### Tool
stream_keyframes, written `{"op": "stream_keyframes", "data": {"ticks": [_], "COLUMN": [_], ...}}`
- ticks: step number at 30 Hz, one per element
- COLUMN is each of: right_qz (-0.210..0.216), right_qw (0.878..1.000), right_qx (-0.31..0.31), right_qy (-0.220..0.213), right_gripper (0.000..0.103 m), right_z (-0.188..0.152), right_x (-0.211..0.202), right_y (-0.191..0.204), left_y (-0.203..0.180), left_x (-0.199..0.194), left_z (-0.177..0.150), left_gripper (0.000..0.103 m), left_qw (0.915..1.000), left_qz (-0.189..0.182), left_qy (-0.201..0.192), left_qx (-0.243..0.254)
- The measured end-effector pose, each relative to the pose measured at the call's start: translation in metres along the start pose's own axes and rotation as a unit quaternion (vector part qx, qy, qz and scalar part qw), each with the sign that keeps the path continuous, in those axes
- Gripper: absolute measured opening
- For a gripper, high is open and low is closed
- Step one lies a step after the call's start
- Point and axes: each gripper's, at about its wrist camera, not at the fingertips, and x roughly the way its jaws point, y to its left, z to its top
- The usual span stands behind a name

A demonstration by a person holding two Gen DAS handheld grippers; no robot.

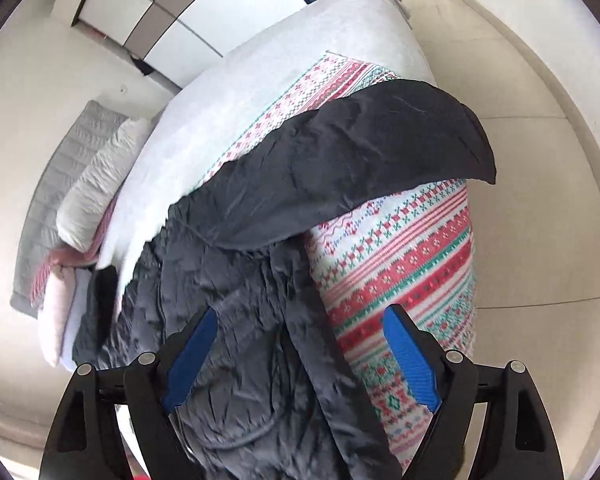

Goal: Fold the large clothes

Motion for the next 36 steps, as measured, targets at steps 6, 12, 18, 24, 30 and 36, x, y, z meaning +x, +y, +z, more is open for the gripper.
{"op": "stream_keyframes", "data": {"ticks": [6,12,18,24,30,36], "right_qz": [0.013,0.054,0.036,-0.034,-0.042,-0.027], "right_qw": [0.994,0.983,0.974,0.975,0.971,0.948], "right_qx": [0.104,0.154,0.177,0.114,-0.073,-0.274], "right_qy": [-0.026,-0.081,-0.138,-0.185,-0.222,-0.159], "right_gripper": [0.086,0.086,0.057,0.009,0.008,0.009], "right_z": [0.038,0.072,0.1,0.106,0.091,0.031], "right_x": [0.073,0.108,0.119,0.102,0.057,0.076], "right_y": [-0.034,-0.06,-0.058,-0.018,0.096,0.233], "left_y": [-0.004,0.001,0.009,0.009,0.016,0.017], "left_x": [0.069,0.081,0.084,0.081,0.074,0.071], "left_z": [-0.003,-0.009,-0.007,-0.004,-0.001,0.0], "left_gripper": [0.098,0.098,0.098,0.098,0.098,0.098], "left_qw": [0.9997,0.9996,0.9998,0.9998,0.9999,0.9997], "left_qz": [0.0,0.019,0.0,-0.013,-0.011,0.01], "left_qy": [0.008,-0.019,-0.019,-0.01,-0.01,-0.015], "left_qx": [-0.021,0.011,0.001,0.011,0.006,0.016]}}
